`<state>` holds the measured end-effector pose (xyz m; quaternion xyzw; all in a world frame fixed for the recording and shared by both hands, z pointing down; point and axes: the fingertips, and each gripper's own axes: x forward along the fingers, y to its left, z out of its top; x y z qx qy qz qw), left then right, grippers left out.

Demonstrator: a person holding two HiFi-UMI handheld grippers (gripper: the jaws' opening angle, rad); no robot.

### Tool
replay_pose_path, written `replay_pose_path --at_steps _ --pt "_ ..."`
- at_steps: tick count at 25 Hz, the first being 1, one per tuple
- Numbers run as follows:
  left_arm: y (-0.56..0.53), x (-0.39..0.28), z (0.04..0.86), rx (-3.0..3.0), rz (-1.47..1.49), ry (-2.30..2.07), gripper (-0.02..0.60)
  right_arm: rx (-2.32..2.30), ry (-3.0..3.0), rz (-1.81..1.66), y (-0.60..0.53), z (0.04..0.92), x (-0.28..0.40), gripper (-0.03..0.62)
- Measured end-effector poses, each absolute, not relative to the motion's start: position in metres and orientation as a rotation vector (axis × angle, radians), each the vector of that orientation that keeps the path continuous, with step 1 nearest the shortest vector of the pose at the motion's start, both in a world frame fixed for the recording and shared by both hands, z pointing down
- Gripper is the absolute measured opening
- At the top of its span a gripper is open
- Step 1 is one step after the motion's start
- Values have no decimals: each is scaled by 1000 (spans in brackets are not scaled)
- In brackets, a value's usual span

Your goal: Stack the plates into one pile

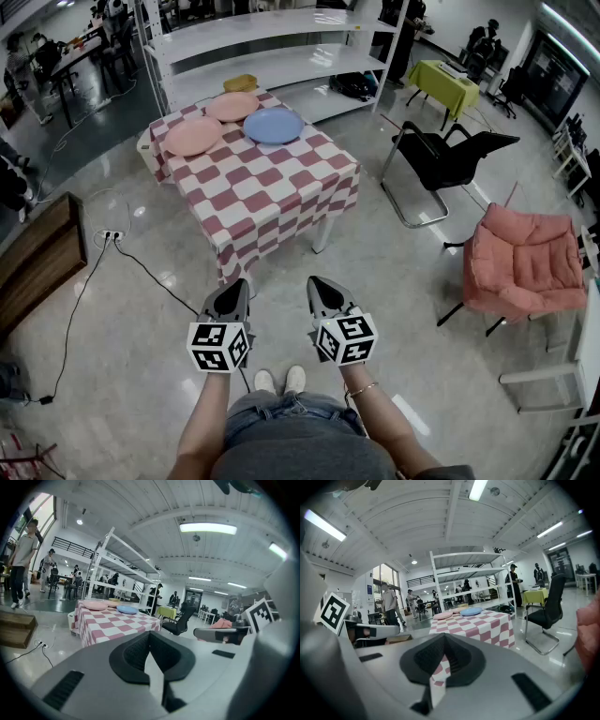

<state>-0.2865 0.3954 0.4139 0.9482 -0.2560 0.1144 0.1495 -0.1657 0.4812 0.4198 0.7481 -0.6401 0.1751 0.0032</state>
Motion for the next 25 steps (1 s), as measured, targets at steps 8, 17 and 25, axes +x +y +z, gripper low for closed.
replay_pose_path --at_steps 8,17,25 --pt "401 -279 414 2715 318 -734 15 2329 -2016 559 486 419 -161 9" --pt "404 -255 416 2717 328 -748 15 2350 -2032 605 498 421 -137 9" --pt "399 -240 399 2757 315 -792 15 2367 -2018 591 506 414 -110 9"
